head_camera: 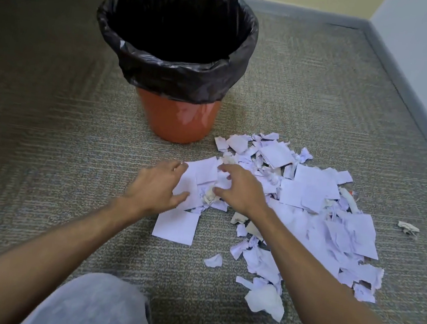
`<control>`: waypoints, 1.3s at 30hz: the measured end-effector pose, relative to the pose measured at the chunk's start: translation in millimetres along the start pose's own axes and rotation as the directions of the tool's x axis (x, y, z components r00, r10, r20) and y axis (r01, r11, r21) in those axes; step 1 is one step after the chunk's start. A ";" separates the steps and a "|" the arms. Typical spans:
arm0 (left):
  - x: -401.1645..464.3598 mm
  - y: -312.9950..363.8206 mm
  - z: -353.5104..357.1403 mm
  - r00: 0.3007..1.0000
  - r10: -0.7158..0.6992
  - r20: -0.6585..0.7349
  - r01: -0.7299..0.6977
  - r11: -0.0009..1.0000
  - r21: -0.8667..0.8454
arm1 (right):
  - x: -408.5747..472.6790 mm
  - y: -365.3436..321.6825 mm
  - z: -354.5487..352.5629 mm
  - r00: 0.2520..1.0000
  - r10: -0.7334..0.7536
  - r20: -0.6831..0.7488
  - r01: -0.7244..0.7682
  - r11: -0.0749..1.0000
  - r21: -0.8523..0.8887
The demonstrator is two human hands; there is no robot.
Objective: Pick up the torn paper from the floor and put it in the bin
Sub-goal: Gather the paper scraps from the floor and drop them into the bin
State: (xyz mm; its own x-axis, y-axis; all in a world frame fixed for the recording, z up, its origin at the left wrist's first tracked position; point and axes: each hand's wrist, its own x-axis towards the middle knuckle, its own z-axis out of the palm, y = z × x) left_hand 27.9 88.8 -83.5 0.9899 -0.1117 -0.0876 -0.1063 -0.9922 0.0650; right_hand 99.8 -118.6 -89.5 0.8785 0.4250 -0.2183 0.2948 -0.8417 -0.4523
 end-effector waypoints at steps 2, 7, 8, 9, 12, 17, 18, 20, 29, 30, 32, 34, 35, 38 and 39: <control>-0.5 3.0 11.6 0.995 -0.051 0.087 0.051 0.999 0.002 | 4.5 3.3 10.9 0.998 -0.027 0.065 0.034 0.994 -0.108; 9.5 3.3 35.0 0.960 -0.167 0.224 0.188 0.979 -0.075 | 27.0 -0.8 23.9 0.994 -0.080 0.070 0.094 0.965 -0.244; 11.8 2.7 39.7 0.956 -0.171 0.238 0.200 0.975 -0.103 | 32.4 -3.4 24.9 0.991 -0.086 0.098 0.109 0.957 -0.270; 13.3 2.3 43.8 0.955 -0.170 0.243 0.206 0.970 -0.130 | 37.0 -6.0 25.8 0.986 -0.088 0.142 0.127 0.947 -0.295; 13.4 -2.2 55.2 0.964 -0.162 0.211 0.211 0.949 -0.233 | 47.0 -10.6 31.2 0.958 -0.070 0.278 0.176 0.910 -0.376; 6.5 -8.0 64.8 0.963 -0.188 0.193 0.238 0.931 -0.279 | 45.7 -8.4 44.9 0.968 -0.098 0.233 0.195 0.877 -0.440; 6.4 -8.1 65.3 0.960 -0.196 0.200 0.248 0.927 -0.282 | 44.2 -7.3 47.0 0.973 -0.114 0.199 0.194 0.874 -0.446; 8.9 -8.2 64.8 0.960 -0.181 0.212 0.238 0.928 -0.286 | 41.5 -5.8 49.9 0.983 -0.145 0.117 0.183 0.872 -0.455; 15.3 -2.5 65.6 0.958 -0.286 0.039 0.266 0.825 -0.498 | 26.8 -6.4 44.7 0.988 -0.149 -0.047 0.113 0.888 -0.445; 16.1 -3.3 63.4 0.952 -0.305 0.022 0.269 0.801 -0.535 | 25.9 -5.2 43.4 0.988 -0.141 -0.067 0.099 0.899 -0.427; 18.0 -4.9 56.2 0.941 -0.337 0.027 0.274 0.715 -0.643 | 24.1 -1.6 38.3 0.983 -0.128 -0.132 0.069 0.923 -0.379; 21.2 -6.5 46.6 0.930 -0.366 0.036 0.271 0.616 -0.739 | 20.4 2.1 27.5 0.969 -0.121 -0.217 0.048 0.949 -0.312; 23.2 -7.1 40.2 0.927 -0.374 0.030 0.259 0.580 -0.772 | 17.8 3.8 19.8 0.962 -0.106 -0.253 0.035 0.962 -0.270; 29.5 -5.3 14.8 0.932 -0.360 -0.038 0.171 0.531 -0.830 | 8.7 8.6 -9.2 0.930 -0.033 -0.366 0.002 0.996 -0.085; 31.7 -3.7 4.9 0.933 -0.354 -0.064 0.139 0.519 -0.843 | 6.0 9.9 -20.3 0.915 0.006 -0.403 -0.007 1.000 -0.001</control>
State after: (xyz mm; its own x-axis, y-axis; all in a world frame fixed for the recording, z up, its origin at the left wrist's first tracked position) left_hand 59.2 88.7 -91.4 0.9674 0.2500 -0.0413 0.1618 -0.4842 0.8599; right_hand 115.6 -131.1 -77.7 0.9573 0.2492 0.1464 0.2888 -0.8450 -0.4502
